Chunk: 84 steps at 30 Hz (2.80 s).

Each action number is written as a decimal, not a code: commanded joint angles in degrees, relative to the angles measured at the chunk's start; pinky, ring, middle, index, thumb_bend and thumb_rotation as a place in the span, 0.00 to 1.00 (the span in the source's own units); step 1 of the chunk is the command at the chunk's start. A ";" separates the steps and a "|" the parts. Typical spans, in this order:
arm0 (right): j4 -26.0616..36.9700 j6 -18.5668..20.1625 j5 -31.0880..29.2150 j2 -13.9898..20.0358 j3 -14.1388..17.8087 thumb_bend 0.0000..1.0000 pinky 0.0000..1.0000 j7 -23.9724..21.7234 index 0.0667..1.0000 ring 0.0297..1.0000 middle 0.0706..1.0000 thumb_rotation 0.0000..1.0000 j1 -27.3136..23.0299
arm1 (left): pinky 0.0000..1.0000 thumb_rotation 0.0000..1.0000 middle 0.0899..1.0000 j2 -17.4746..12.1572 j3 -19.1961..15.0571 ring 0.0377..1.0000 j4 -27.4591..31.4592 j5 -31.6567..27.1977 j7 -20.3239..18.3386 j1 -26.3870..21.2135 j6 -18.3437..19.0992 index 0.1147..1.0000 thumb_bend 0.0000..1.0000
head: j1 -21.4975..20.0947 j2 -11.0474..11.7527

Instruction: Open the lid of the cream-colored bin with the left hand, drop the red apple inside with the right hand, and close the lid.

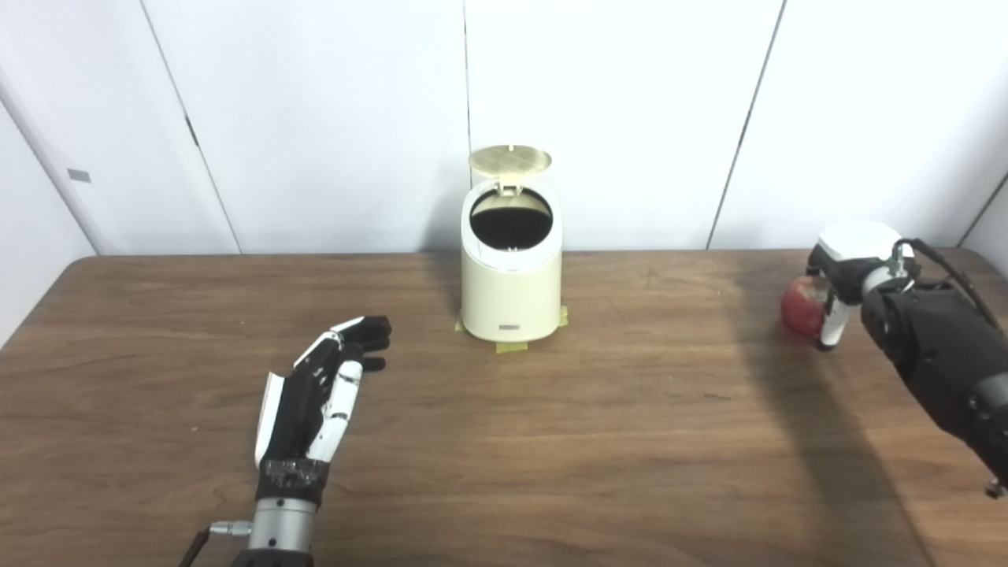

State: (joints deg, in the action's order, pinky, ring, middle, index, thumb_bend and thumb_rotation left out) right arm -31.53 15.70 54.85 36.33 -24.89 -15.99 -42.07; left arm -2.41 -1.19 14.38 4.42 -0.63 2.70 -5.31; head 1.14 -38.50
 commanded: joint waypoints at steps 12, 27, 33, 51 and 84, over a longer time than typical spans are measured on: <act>25.88 0.63 -4.86 3.01 7.07 0.53 0.30 -7.76 0.46 0.37 0.38 0.00 1.73 | 0.69 0.69 0.73 -0.07 0.16 0.74 0.69 -0.10 0.20 -0.76 -1.42 0.69 0.26 | -0.27 0.06; 45.77 -1.16 -13.85 0.33 11.07 0.53 0.46 -17.75 0.43 0.48 0.48 0.00 -0.38 | 0.69 0.72 0.73 -0.65 0.44 0.74 -1.19 1.67 0.21 -1.37 -1.99 0.70 0.26 | -0.44 0.59; 49.54 2.10 -10.58 -2.69 10.00 0.53 0.64 -21.85 0.42 0.53 0.48 0.00 -3.42 | 0.70 0.71 0.74 -0.35 0.45 0.75 -2.27 1.54 0.42 -1.83 -1.95 0.71 0.29 | -0.49 0.97; 41.51 -0.18 -5.90 -20.21 4.54 0.51 0.21 -17.51 0.50 0.33 0.40 0.00 -10.89 | 0.69 0.65 0.73 1.48 0.94 0.74 -4.40 1.50 1.49 -2.32 -1.86 0.70 0.29 | 0.33 1.47; 12.51 -7.69 -2.09 -26.90 1.40 0.52 0.25 10.88 0.45 0.35 0.43 0.00 -14.68 | 0.70 0.67 0.75 1.10 2.24 0.75 -2.55 3.25 0.99 -1.71 0.29 0.71 0.28 | -0.05 0.85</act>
State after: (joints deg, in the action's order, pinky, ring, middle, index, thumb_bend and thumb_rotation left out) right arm -20.04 7.67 52.10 8.96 -24.10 -6.73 -52.33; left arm -1.22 0.78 10.12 7.18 0.13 1.83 -4.15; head 1.14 -37.53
